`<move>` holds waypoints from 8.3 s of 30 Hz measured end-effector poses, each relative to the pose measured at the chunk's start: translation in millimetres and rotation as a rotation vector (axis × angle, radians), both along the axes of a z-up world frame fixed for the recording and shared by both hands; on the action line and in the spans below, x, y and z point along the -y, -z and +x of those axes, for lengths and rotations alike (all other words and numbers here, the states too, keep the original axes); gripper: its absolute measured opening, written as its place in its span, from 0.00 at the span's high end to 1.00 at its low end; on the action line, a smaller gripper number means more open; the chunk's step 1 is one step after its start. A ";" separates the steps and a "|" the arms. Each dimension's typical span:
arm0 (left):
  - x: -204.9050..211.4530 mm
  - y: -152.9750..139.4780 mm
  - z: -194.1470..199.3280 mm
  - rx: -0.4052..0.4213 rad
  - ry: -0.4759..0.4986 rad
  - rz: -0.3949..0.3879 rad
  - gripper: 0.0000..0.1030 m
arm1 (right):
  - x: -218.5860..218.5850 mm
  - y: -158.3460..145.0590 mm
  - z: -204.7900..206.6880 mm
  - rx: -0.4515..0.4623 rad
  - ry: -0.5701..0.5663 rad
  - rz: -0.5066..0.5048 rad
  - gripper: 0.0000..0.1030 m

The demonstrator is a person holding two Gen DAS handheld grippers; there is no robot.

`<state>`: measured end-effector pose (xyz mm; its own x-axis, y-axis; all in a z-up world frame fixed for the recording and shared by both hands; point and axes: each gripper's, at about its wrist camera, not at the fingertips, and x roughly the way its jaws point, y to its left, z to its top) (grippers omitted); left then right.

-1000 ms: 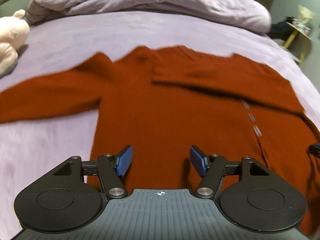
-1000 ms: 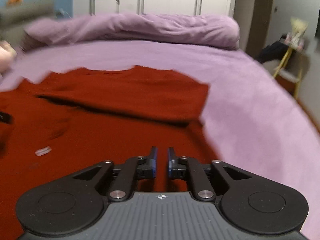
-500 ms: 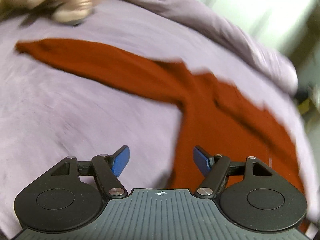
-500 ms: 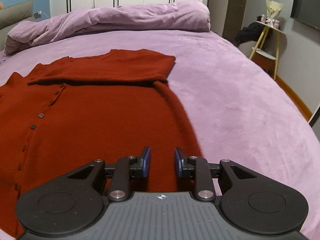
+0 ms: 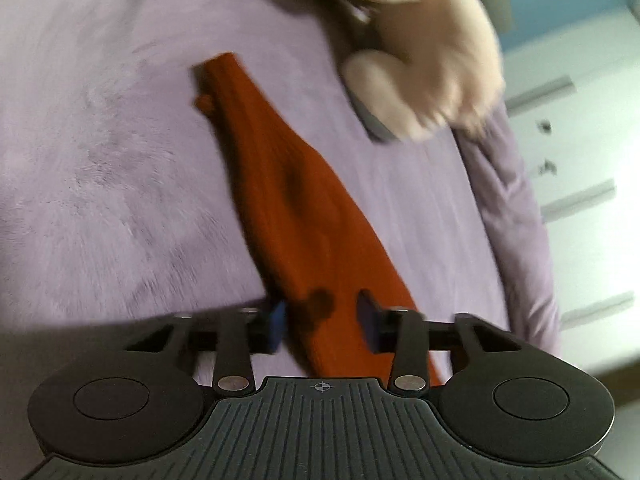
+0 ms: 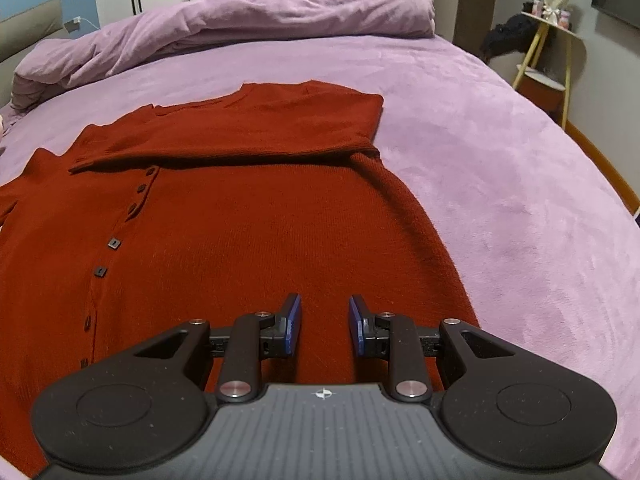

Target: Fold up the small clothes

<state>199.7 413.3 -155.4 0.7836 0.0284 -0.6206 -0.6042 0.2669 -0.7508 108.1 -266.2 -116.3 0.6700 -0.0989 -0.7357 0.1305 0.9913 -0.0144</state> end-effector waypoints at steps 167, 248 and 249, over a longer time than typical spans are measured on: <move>355.6 -56.3 83.4 -0.112 1.013 0.866 0.41 | 13.4 6.8 234.1 -0.058 -0.504 -0.004 0.72; 265.2 -39.3 -137.8 -0.070 0.935 0.256 0.70 | 106.3 14.5 -105.5 -0.055 0.094 0.573 0.69; 267.3 -38.6 -135.0 -0.073 0.951 0.246 0.81 | 103.4 16.4 -104.1 -0.067 0.099 0.554 0.80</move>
